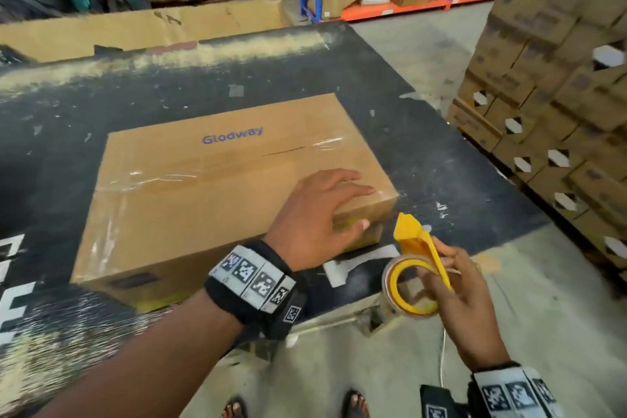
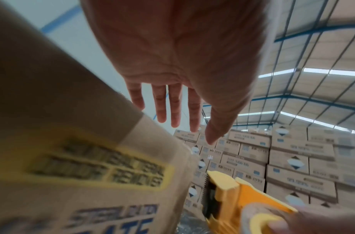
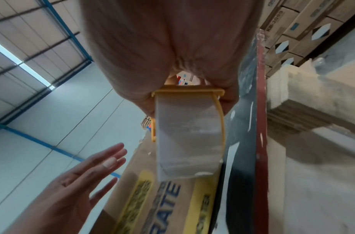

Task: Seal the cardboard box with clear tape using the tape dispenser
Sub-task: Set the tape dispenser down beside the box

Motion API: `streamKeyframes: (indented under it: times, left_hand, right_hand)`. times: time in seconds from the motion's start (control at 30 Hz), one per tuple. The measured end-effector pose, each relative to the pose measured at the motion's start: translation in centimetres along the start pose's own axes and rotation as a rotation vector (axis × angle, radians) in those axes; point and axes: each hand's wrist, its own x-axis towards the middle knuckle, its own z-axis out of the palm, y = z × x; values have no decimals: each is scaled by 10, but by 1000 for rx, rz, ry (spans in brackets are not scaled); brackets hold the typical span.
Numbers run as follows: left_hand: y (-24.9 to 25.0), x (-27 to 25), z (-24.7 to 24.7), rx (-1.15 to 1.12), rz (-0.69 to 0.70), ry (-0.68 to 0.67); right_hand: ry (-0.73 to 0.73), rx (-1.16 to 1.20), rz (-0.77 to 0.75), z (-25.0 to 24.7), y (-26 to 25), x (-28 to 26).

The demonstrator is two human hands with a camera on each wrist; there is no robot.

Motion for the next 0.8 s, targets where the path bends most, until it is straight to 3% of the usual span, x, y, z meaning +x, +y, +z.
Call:
streamKeyframes:
  times: [0.2,0.37,0.53,0.67,0.73,0.8]
  left_hand:
    - [12,32,35,187,-101,-12]
    - [14,27,39,238,-120,17]
    - [18,26,33,69,-128,25]
    - [15,-1,7,-55,-202,149]
    - [8,-27,-15,-32,-260,236]
    - [-6,-61,-39,6,-318,333]
  right_hand:
    - [-36,-357,-108,-15,44,102]
    - [-166,-448,-33,-7,58,149]
    - [-230,-534,-22,-4,59,163]
    - [-198,-524,-1,-11,37,156]
    - [-111,-439,-95,-8,14,147]
    - [-47,-335,-291,2,-15,136]
